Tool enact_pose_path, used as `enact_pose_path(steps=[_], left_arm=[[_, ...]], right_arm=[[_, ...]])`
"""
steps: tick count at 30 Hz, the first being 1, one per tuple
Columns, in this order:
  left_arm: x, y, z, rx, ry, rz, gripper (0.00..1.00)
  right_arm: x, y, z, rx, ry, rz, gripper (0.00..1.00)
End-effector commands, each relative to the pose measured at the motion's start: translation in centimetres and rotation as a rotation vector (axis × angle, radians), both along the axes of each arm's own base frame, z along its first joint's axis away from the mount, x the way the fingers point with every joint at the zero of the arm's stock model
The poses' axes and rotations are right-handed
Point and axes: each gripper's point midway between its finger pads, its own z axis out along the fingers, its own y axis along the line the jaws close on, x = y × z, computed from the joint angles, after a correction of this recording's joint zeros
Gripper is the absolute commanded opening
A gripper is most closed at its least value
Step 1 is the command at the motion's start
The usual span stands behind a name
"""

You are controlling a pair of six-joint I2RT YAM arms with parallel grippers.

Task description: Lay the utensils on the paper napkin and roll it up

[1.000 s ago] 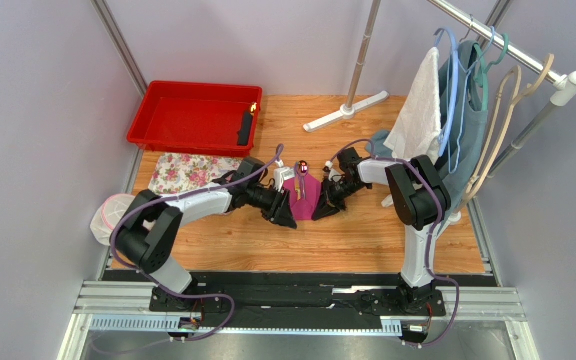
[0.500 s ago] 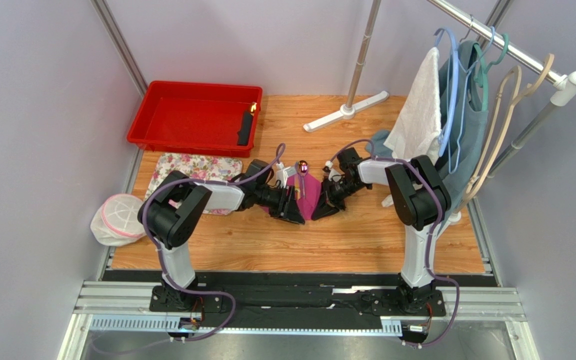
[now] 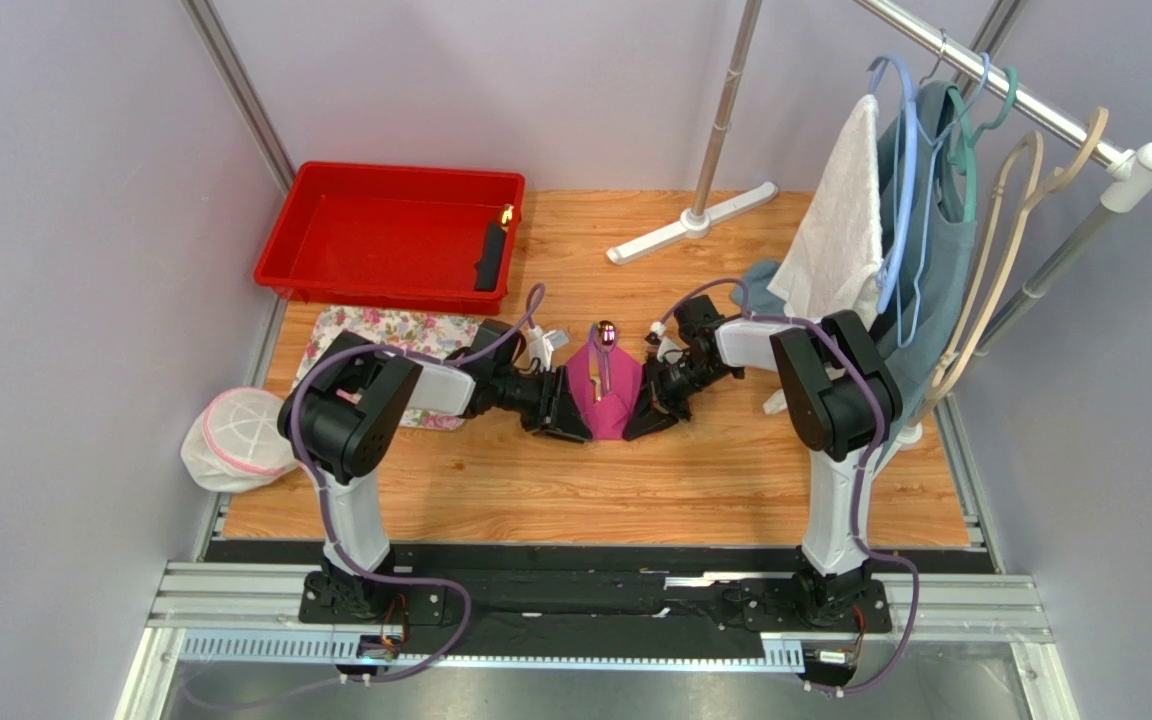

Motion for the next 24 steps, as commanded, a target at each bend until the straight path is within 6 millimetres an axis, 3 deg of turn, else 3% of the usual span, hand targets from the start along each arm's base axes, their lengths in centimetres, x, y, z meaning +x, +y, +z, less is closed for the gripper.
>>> enact_pose_path(steps=[1,6,10,15,21,24], left_arm=[[-0.3,1.2,-0.9,0.015,0.044,0.023,0.43],[-0.6,1.2,1.3,-0.049,-0.038,-0.025,0.43],[-0.6,0.0,3.7,-0.098,-0.127,-0.064,0.45],[0.2,-1.6,4.7,-0.123,-0.162,-0.053,0.45],[1.6,-1.7,2.1,-0.056,-0.107,0.009,0.43],[1.8,-1.0,0.5,-0.02,-0.061,0.046,0.36]], right_arm=[[0.2,-0.7,-1.3,-0.054,-0.011,-0.014,0.04],[0.3,-0.5,-1.0,-0.045,-0.013,-0.014,0.04],[0.3,-0.4,-0.9,-0.038,-0.011,-0.015,0.04],[0.4,-0.3,-0.6,-0.03,-0.011,-0.016,0.03],[0.4,-0.2,-0.6,-0.029,-0.016,-0.011,0.03],[0.4,-0.3,-0.6,-0.034,-0.021,-0.009,0.03]])
